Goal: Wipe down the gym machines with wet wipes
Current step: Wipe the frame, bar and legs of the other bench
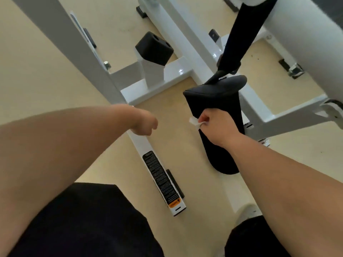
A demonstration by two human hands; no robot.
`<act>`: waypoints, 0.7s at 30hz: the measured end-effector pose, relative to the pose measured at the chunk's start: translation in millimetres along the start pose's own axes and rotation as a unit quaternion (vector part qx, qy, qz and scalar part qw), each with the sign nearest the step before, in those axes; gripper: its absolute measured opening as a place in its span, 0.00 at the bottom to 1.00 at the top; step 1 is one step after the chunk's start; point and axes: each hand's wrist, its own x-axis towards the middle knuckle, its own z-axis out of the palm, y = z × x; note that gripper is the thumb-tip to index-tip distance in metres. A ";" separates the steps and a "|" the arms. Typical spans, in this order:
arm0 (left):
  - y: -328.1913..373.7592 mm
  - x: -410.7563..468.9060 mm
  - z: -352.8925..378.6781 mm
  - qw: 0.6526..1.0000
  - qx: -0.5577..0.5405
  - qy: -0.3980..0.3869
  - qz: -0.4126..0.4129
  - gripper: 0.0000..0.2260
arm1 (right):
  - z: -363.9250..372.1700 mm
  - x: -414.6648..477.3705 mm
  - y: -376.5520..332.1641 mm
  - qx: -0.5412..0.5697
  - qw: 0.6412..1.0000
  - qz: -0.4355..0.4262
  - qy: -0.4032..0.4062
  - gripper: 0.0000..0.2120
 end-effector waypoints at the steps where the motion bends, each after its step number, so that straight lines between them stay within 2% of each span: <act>1: -21.0 -7.7 5.1 0.999 0.044 0.012 -0.014 0.22 | 9.4 3.3 -8.3 0.001 1.000 -0.009 -0.016 0.03; 5: -99.1 -27.9 39.2 0.992 0.090 0.035 -0.077 0.28 | 58.2 23.5 -56.0 0.017 0.995 -0.053 -0.078 0.04; 7: -116.4 -28.9 60.6 0.990 0.088 0.042 -0.098 0.32 | 85.3 35.6 -81.0 0.042 0.992 -0.081 -0.087 0.10; 10: -129.7 -23.6 78.5 0.992 0.076 0.050 -0.084 0.36 | 116.8 54.0 -113.1 0.052 0.986 -0.135 -0.085 0.16; 14: -146.3 -19.1 79.0 0.993 0.058 0.074 -0.076 0.38 | 144.8 63.6 -144.0 -0.025 0.968 -0.219 -0.121 0.21; 15: -146.5 -19.2 80.3 0.994 0.052 0.071 -0.072 0.38 | 153.6 60.8 -146.0 -0.056 0.954 -0.251 -0.154 0.24; 18: -141.9 -17.4 89.4 0.996 0.043 0.058 -0.055 0.38 | 178.1 44.2 -126.4 -0.206 0.902 -0.315 -0.212 0.43; 21: -138.0 -11.8 93.6 0.997 0.029 0.043 -0.049 0.40 | 181.7 18.4 -82.6 -0.269 0.869 -0.355 -0.215 0.48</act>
